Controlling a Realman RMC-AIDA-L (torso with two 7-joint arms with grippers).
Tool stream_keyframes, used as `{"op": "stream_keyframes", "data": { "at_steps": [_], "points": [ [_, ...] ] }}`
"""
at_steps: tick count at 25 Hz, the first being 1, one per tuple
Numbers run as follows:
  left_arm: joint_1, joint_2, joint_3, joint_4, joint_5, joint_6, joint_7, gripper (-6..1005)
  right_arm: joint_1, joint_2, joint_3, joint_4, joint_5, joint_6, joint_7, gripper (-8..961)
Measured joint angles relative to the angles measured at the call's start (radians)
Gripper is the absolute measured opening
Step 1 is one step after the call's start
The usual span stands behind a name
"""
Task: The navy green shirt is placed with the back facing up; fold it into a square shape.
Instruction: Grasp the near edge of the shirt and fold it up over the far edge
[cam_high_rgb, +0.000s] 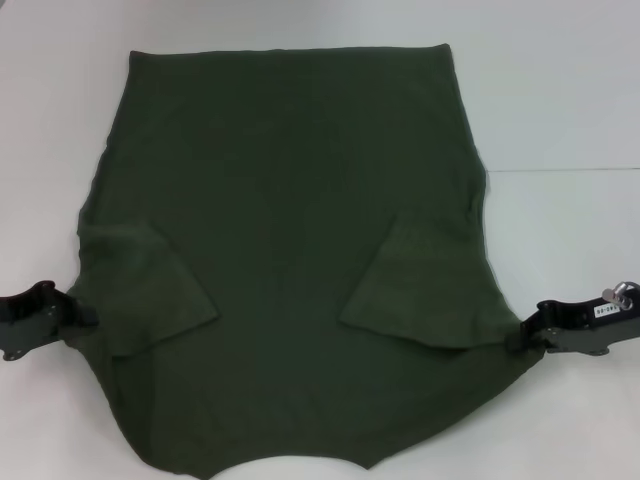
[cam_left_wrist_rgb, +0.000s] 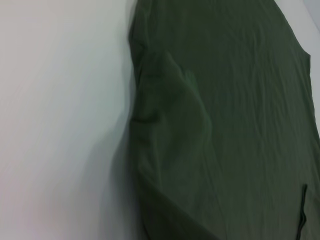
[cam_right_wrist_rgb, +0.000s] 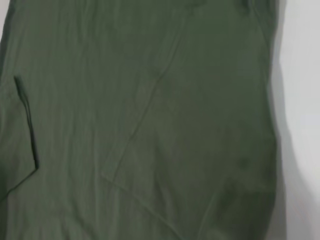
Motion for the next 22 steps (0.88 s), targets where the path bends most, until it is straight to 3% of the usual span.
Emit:
{"op": "stream_keyframes", "data": {
  "at_steps": [10,13,18,22],
  "points": [
    [-0.006,0.0,-0.001,-0.001,-0.003,-0.003,0.0,16,0.002,-0.006,0.008,0.002,0.0,-0.001,0.011,91],
    [-0.008,0.0,-0.001,-0.001,-0.004,-0.004,-0.001,16,0.002,-0.006,0.009,0.0,0.002,-0.002,0.011,308],
    [-0.008,0.0,-0.002,-0.001,-0.006,-0.005,-0.001,15,0.01,0.001,0.002,-0.001,0.004,-0.01,-0.021,377],
    [-0.004,0.0,-0.001,-0.001,-0.016,-0.006,-0.001,15,0.008,0.001,0.005,-0.001,0.002,-0.007,-0.01,249]
  ]
}}
